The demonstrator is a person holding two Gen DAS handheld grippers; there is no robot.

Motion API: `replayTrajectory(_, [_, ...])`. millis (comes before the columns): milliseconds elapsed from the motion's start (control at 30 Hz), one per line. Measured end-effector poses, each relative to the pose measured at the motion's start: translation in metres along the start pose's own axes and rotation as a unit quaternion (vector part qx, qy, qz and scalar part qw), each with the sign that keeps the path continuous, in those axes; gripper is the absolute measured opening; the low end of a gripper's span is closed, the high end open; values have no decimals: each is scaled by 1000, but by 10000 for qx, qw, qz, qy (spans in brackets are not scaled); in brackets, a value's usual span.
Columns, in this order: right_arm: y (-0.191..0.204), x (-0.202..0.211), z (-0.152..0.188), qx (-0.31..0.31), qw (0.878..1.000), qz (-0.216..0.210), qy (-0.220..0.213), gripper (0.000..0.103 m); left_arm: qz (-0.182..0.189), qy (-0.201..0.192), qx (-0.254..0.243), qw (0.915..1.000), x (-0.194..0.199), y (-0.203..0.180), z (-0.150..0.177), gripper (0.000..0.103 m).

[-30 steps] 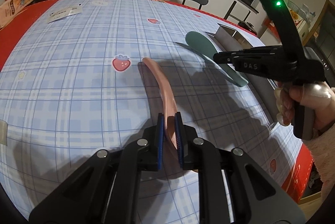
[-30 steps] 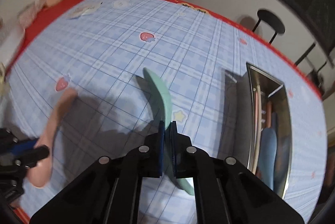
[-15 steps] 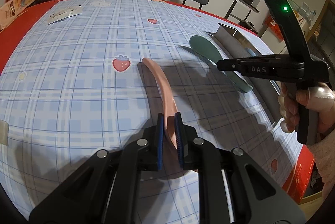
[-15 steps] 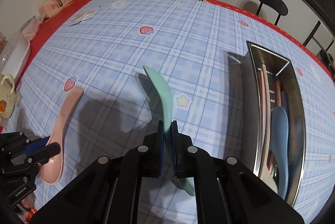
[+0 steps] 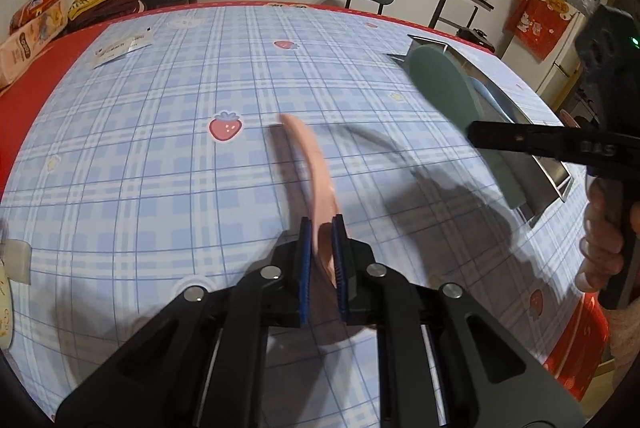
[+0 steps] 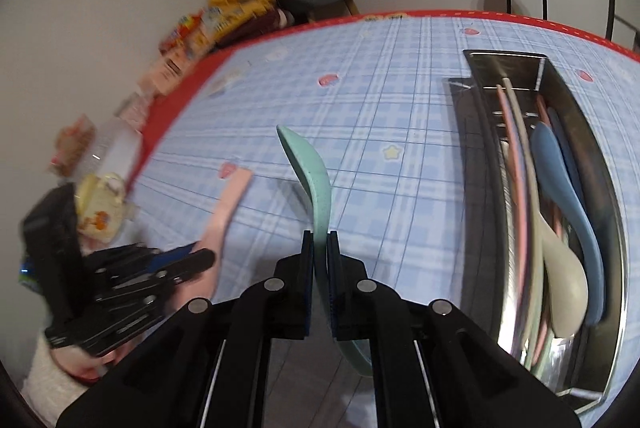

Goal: Organize utensils
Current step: 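Carry the pink and mint-green spoons over the metal caddy with both grippers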

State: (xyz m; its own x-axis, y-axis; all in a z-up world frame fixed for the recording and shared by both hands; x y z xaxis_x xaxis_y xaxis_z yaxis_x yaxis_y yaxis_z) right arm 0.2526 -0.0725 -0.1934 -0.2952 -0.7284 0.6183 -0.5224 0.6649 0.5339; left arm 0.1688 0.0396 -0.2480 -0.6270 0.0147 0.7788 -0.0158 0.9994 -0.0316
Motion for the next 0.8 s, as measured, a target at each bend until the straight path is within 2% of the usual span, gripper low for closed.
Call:
replayTrajectory(267, [-21, 52, -8, -230, 9957, -450, -773, 7, -200, -143, -44, 9997, 5, -1, 0, 11])
replayTrajectory(467, [-44, 76, -22, -538, 9845, -987, -1344, 7, -233, -191, 168, 9994, 8, 6, 0, 11])
replayTrajectory(533, [-52, 82, -20, -587, 9839, -1041, -1329, 7, -278, -202, 165, 9993, 8, 6, -1, 11])
replayTrajectory(667, [-76, 107, -17, -806, 9787, -960, -1627, 7, -315, -271, 137, 9990, 11, 6, -2, 11])
replayTrajectory(800, [-97, 122, -16, -1077, 9733, -836, -1844, 7, -298, -120, 298, 9990, 10, 11, -4, 11])
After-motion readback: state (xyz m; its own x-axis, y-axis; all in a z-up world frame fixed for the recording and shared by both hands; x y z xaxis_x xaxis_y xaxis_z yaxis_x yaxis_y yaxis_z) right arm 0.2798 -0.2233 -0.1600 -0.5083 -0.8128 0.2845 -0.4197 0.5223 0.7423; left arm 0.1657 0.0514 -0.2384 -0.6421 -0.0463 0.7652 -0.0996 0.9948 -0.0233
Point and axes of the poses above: each gripper's, at about its wrist camera, not at the fingertips, and x roughly against the way its jaws point, y to its left, z to its underside, the point moved 6 cm from there along -x, roughly the way its jaws point, and after that the axes turned 11 degrees about -z, right-handed, at the moved point
